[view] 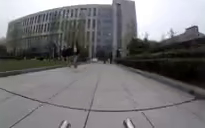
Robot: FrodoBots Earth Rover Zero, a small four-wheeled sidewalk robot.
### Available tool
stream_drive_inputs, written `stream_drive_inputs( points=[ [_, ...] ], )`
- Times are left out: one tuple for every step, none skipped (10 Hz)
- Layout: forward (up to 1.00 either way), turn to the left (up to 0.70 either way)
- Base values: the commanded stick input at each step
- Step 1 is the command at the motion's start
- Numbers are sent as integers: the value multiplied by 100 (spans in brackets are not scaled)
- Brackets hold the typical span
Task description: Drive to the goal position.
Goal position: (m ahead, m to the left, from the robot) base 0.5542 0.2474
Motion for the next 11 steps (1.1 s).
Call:
stream_drive_inputs(
  points=[
    [85,-31],
    [85,-34],
    [85,-34],
    [85,-34],
    [85,-34],
    [85,-4],
    [85,-3],
    [85,-3],
    [85,-3],
    [85,-3],
    [85,-3]
  ],
)
